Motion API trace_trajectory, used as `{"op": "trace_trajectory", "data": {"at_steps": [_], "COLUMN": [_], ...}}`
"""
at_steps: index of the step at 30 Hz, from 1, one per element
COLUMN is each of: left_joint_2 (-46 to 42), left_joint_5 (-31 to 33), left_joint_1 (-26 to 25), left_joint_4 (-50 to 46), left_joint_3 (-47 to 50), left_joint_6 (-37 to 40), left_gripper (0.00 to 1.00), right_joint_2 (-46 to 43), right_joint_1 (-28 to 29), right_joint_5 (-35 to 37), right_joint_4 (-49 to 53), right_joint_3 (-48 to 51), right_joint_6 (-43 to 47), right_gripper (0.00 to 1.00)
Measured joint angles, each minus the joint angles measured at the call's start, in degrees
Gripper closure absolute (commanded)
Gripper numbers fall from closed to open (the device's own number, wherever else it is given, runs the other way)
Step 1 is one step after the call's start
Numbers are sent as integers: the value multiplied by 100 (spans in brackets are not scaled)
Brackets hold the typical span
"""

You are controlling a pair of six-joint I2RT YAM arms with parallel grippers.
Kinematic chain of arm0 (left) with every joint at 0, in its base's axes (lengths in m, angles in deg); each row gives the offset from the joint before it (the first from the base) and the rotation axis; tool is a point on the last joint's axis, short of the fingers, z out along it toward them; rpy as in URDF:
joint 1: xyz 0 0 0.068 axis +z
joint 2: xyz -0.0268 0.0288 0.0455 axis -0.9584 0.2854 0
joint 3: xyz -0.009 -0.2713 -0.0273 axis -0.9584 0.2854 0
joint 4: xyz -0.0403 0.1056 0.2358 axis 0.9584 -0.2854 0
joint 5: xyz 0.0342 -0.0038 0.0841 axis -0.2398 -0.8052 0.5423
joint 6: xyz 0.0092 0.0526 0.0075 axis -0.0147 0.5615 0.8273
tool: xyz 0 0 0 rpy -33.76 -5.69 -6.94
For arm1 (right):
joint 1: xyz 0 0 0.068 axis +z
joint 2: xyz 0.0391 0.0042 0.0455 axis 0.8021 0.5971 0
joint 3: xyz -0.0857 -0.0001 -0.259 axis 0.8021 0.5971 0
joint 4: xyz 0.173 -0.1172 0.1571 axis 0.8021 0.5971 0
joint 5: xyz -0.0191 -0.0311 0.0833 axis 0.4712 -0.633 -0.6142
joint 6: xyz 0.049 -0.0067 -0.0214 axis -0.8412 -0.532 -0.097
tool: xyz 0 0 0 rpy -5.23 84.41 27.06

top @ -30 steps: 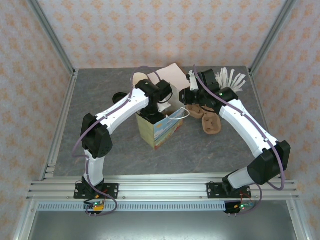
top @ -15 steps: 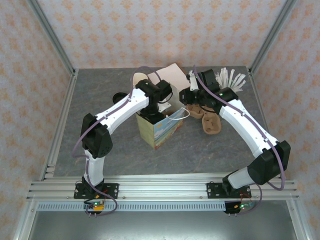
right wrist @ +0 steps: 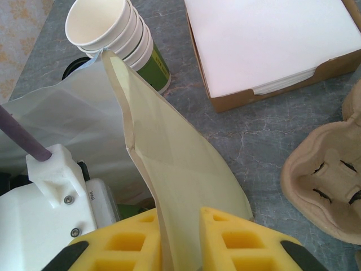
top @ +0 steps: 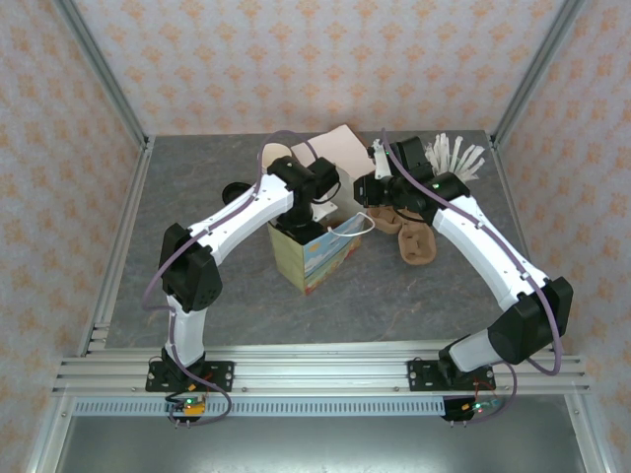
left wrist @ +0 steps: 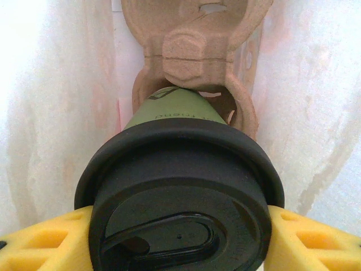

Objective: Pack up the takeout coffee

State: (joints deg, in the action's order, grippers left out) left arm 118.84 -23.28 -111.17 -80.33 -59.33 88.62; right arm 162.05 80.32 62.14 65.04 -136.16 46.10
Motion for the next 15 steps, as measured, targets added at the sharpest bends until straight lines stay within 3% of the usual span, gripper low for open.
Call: {"op": "trace_trajectory", "data": {"at_steps": [15], "left_joint_2": [0], "left_joint_5": [-101], "left_joint_1": [0], "left_joint_4": [-2], "left_joint_3": [-2], "left_joint_6": [92], "left_gripper": [67], "right_joint_2": [0], "right_joint_1": [0], "right_joint_5": [0], "right_joint_4": [0], "right_joint_3": [0], "right_joint_6": [0], "right_gripper": [79]}}
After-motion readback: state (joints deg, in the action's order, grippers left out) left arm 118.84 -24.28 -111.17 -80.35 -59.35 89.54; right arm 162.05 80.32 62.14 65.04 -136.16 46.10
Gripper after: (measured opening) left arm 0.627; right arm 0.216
